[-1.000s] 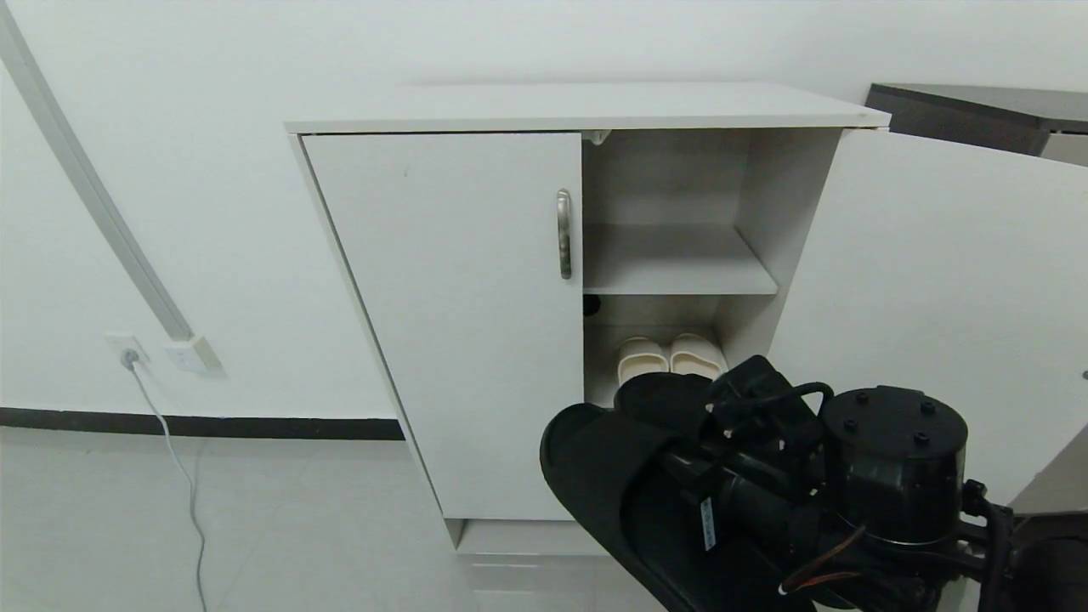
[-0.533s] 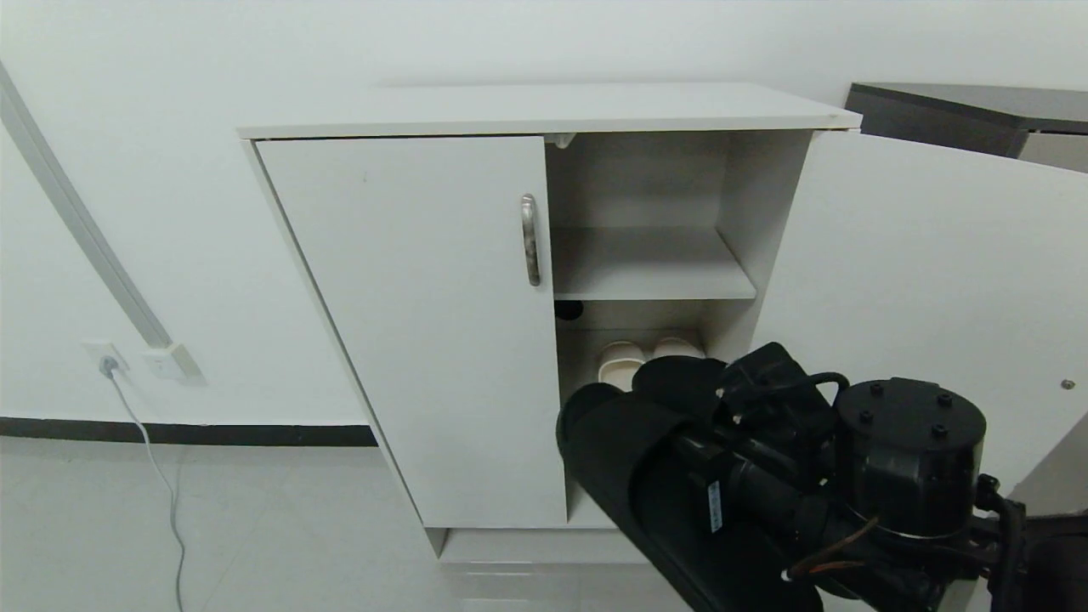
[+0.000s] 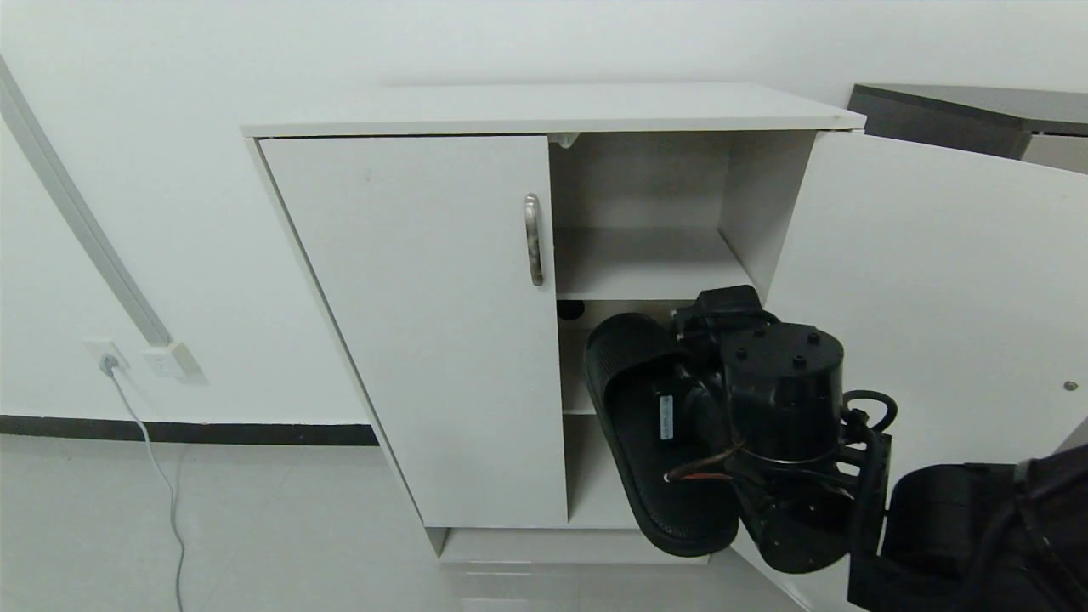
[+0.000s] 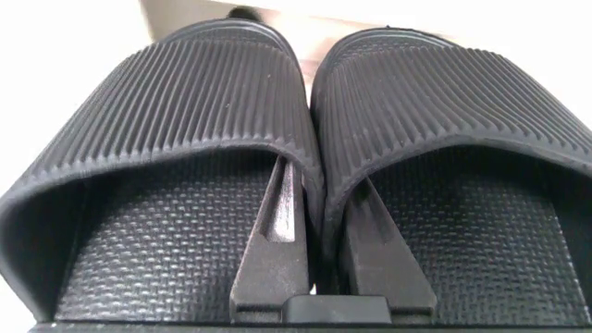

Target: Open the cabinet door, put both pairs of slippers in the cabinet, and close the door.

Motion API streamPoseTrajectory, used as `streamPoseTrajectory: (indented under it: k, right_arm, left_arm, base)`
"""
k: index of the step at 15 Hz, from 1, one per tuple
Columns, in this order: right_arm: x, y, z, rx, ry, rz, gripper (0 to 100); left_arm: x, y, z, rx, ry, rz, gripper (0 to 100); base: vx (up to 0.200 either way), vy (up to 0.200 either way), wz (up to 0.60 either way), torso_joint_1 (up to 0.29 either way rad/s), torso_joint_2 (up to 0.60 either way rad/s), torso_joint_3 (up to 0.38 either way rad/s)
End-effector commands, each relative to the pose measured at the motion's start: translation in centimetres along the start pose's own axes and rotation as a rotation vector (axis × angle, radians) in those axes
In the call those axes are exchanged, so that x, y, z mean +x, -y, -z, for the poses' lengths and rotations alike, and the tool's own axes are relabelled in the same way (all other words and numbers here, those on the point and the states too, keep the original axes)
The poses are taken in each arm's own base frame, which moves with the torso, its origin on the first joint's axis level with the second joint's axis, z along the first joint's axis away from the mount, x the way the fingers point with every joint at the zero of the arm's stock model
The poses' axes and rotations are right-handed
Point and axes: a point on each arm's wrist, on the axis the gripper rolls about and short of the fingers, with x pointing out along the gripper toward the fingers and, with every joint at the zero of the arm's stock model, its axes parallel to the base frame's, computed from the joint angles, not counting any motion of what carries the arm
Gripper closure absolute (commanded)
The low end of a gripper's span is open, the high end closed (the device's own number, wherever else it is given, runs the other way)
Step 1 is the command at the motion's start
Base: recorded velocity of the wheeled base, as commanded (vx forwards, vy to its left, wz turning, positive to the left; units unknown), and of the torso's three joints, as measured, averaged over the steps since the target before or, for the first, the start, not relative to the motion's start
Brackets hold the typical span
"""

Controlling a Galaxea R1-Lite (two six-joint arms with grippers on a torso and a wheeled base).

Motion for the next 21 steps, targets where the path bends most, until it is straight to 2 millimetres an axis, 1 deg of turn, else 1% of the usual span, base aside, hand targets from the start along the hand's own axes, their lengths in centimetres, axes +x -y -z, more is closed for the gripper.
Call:
streamPoseTrajectory:
  k: [1,3,6,12,15,21]
  right_arm:
    - [1.8,-1.3,-0.3,0.034,0.009,0.023,100]
    - [3.0,-0.7,-1.5,0.054,-0.025,0.064,100]
    - [3.4,-0.6,-2.7,0.071,-0.034,0.076,100]
    - [2.9,-0.2,-3.2,0.05,-0.046,0.074,100]
    - [2.9,-0.2,-3.2,0.049,-0.049,0.073,100]
    - [2.9,-0.2,-3.4,0.052,-0.044,0.072,100]
  left_arm:
    - [0.0,0.0,0.0,0.0,-0.001,0.001,100]
    - [0.0,0.0,0.0,0.0,-0.001,0.001,100]
    - [0.0,0.0,0.0,-0.001,0.0,-0.001,100]
    - [0.0,0.0,0.0,0.002,-0.001,-0.001,100]
    - [0.0,0.0,0.0,0.0,-0.001,-0.001,100]
    - [0.0,0.0,0.0,0.002,-0.001,0.001,100]
  base:
    - [0.0,0.0,0.0,0.0,0.0,0.0]
    - [0.0,0.0,0.0,0.0,0.0,0.0]
    - [0.0,0.0,0.0,0.0,0.0,0.0]
    - [0.0,0.0,0.0,0.0,0.0,0.0]
    - [0.0,0.0,0.0,0.0,0.0,0.0]
    - [0.2,0.0,0.0,0.003,0.0,0.002]
